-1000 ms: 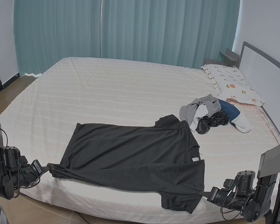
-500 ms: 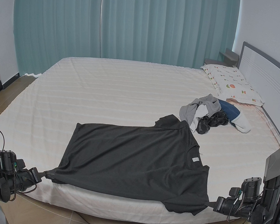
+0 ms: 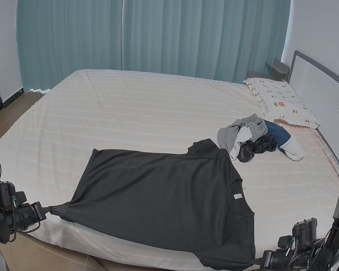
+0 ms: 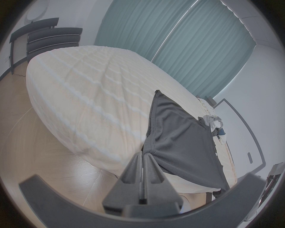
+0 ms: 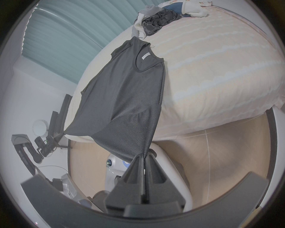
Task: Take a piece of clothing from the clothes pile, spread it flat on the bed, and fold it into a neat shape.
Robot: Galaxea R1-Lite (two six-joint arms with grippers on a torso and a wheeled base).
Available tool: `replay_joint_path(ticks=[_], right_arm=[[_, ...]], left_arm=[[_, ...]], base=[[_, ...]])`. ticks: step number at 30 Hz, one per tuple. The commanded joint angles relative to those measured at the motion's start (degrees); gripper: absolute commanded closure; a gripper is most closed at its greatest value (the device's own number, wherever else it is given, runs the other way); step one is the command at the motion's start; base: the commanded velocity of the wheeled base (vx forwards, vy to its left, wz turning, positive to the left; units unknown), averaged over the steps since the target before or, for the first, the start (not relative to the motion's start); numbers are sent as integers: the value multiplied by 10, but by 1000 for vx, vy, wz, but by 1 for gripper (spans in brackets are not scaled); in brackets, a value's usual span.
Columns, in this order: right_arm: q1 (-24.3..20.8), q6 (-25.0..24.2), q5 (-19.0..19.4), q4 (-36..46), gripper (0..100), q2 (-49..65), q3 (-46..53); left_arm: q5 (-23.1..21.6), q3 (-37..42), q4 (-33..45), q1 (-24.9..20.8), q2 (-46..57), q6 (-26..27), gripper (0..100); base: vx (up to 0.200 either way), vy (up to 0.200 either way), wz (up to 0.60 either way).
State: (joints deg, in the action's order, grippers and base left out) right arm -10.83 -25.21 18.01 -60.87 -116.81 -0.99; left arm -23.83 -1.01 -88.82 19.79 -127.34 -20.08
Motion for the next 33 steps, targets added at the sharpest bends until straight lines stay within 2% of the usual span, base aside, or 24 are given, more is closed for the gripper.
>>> replay_joint_path(ticks=[1, 7, 14, 21, 25, 33], right_arm=[[-7, 5, -3, 18, 100, 40, 10], [-10, 7, -6, 42, 100, 61, 10], [-10, 52, -3, 132, 100, 99, 10], [-14, 54, -2, 164, 100, 128, 10], [-15, 76, -3, 195, 100, 131, 10], [-15, 92, -15, 223, 100, 154, 10]], left_arm=[[-1, 10, 22, 11, 20, 18, 100], [-17, 10, 119, 17, 69, 77, 100], [-17, 10, 205, 27, 80, 177, 100], [-17, 10, 251, 29, 97, 203, 100], [-13, 10, 331, 29, 137, 248, 100], [-8, 9, 387, 28, 164, 265, 100]], base=[[0, 0, 0], [0, 0, 0], [0, 0, 0], [0, 0, 0], [0, 0, 0], [0, 0, 0]])
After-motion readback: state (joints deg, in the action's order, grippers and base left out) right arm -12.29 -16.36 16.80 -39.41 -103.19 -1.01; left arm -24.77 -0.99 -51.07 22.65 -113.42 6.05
